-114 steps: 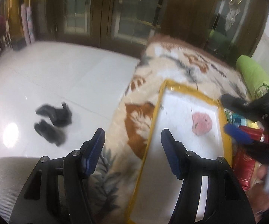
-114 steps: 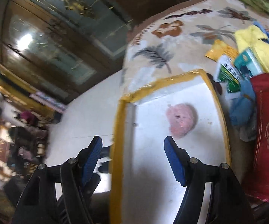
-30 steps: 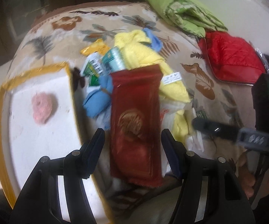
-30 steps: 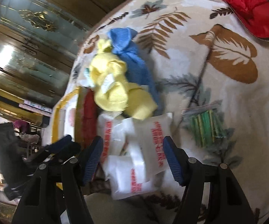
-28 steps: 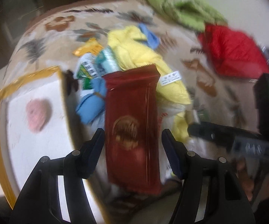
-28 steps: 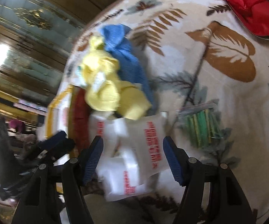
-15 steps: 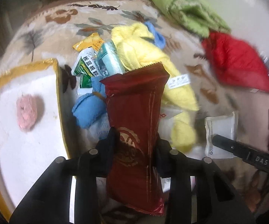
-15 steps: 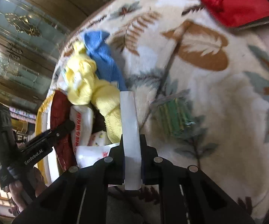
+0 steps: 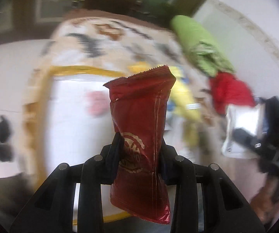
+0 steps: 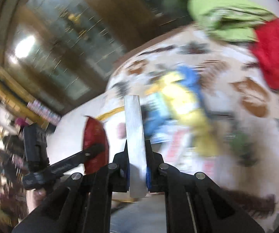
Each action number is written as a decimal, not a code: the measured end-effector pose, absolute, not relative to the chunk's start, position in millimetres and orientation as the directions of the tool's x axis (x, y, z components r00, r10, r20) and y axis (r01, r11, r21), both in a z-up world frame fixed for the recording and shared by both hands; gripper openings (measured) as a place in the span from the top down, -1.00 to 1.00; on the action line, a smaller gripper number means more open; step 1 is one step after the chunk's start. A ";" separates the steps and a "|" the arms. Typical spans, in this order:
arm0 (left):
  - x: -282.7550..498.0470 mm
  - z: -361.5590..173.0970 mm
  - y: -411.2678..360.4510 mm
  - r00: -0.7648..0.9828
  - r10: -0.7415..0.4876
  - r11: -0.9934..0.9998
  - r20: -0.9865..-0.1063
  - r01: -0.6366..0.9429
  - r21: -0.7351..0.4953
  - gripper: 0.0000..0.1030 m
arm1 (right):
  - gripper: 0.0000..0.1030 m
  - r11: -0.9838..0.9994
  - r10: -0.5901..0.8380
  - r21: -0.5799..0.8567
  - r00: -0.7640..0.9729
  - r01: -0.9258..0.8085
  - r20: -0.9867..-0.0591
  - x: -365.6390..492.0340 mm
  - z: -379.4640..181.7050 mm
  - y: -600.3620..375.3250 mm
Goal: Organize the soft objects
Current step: 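Lift the red packet with the left gripper, lower it into the tray, open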
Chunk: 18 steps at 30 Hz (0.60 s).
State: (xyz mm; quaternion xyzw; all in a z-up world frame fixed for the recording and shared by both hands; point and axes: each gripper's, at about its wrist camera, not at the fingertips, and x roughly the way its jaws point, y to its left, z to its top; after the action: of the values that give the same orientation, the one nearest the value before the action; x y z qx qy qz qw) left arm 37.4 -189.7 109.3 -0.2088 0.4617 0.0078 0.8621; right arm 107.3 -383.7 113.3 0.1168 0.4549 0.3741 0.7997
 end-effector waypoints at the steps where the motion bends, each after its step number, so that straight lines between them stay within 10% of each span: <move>1: 31.6 106.0 -179.3 0.564 -0.139 0.920 -0.814 -0.229 -0.316 0.35 | 0.81 0.687 0.704 0.521 0.285 -0.506 -0.651 107.6 111.1 -359.4; 18: -1.4 43.0 -102.3 0.575 -0.142 0.840 -0.806 -0.360 -0.405 0.32 | 0.77 0.795 0.558 0.414 0.266 -0.443 -0.786 110.1 18.7 -225.5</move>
State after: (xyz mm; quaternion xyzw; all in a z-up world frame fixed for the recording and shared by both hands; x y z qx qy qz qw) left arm -1.4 -102.3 43.0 -0.2750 0.4563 0.0645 0.8438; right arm 110.1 -225.5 18.7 0.0552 0.5174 0.3153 0.7937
